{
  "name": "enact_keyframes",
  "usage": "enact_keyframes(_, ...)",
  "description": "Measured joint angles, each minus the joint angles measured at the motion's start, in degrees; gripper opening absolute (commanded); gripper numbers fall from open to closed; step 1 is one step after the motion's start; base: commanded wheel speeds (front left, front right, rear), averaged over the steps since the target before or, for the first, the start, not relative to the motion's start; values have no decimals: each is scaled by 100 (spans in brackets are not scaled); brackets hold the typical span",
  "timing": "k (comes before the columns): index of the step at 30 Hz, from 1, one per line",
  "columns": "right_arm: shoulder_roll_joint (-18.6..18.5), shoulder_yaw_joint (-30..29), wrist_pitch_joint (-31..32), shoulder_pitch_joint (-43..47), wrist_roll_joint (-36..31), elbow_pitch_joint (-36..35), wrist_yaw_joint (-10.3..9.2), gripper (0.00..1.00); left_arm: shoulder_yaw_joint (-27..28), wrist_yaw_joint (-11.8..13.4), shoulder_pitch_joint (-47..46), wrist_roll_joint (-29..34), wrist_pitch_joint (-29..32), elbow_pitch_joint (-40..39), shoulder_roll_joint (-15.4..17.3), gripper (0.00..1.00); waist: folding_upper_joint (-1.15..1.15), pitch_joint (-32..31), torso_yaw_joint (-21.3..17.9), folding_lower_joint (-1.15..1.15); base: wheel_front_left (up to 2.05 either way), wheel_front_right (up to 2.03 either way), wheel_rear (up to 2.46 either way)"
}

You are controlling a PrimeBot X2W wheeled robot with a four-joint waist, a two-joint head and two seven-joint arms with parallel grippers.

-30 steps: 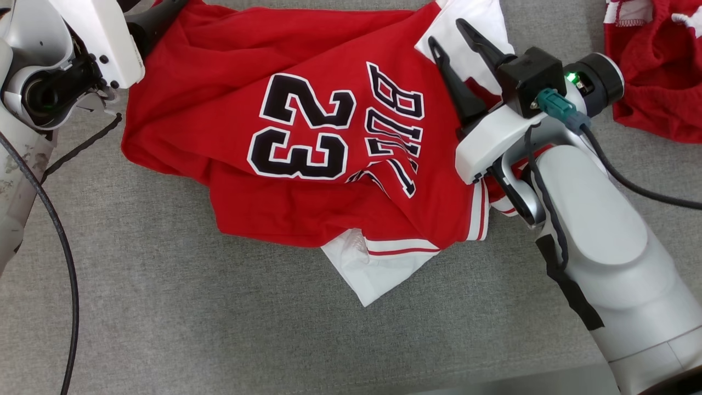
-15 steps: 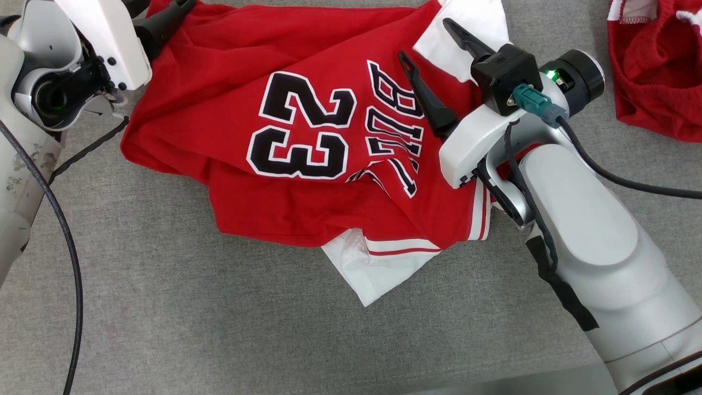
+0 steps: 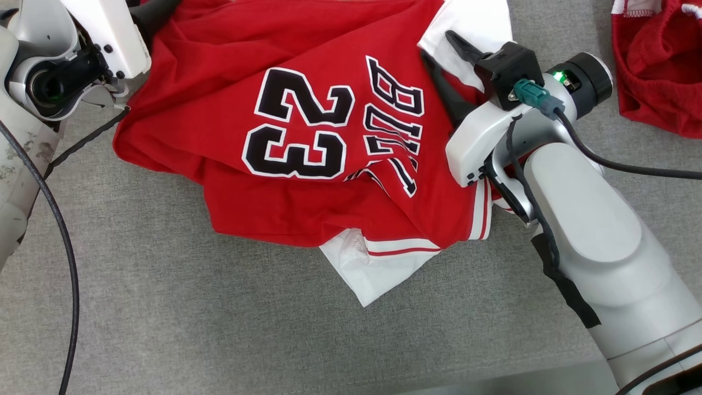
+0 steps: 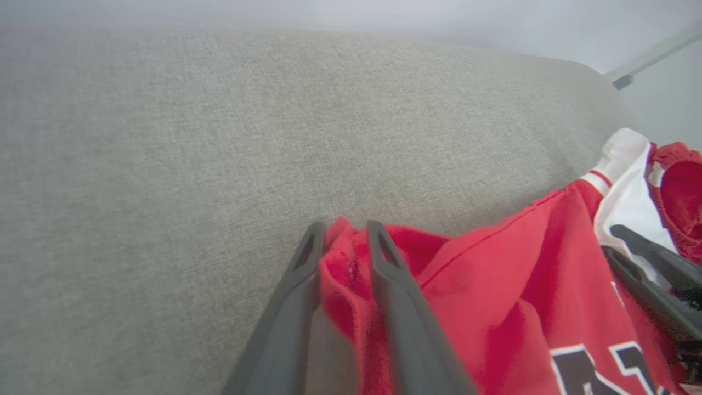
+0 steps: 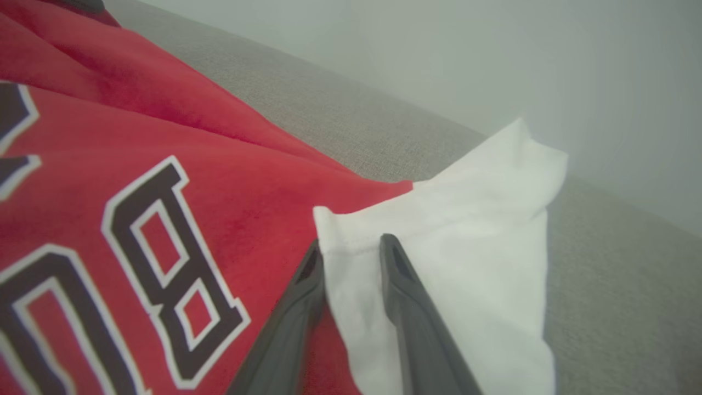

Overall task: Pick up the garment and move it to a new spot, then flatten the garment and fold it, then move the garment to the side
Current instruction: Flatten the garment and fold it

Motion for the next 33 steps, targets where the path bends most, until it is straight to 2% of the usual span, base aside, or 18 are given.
enact_keyframes(1, 1, -21, -13, -2, 2, 2, 0, 0, -22, 0, -9, -3, -9, -4, 3, 0, 0, 4, -3, 0, 0, 0, 0)
enact_keyframes(6, 1, -180, -205, 2, 81, -40, 0, 0, -65, 0, -12, -120, -292, -185, 23, 0, 0, -29, -2, 0, 0, 0, 0)
enact_keyframes(10, 0, -530, -570, 86, 232, -254, 0, 0, -78, 0, -12, -325, -417, -399, 94, 0, 0, -140, 10, 0, 0, 0, 0)
enact_keyframes(16, 7, -1244, -1148, 483, 781, -776, 0, 0, -64, 0, -12, -503, -725, -762, 288, 0, 0, -393, 40, 0, 0, 0, 0)
enact_keyframes(18, 0, -1446, -1203, 600, 1177, -958, 0, 0, -46, 0, -12, -586, -779, -862, 345, 0, 0, -493, 56, 0, 0, 0, 0)
enact_keyframes(22, -31, -1677, -1216, 744, 1384, -1218, 0, 0, -48, 0, -12, -708, -813, -1051, 410, 0, 0, -652, 93, 0, 0, 0, 0)
enact_keyframes(26, -285, -1840, -1131, 896, 1829, -1637, 0, 0, -42, 0, -18, -758, -942, -1328, 570, 0, 0, -861, 176, 0, 0, 0, 0)
enact_keyframes(33, -791, -2107, -433, 915, 2649, -2577, 0, 0, -4, 0, -258, -882, -791, -1736, 948, 0, 0, -1139, 424, 0, 0, 0, 0)
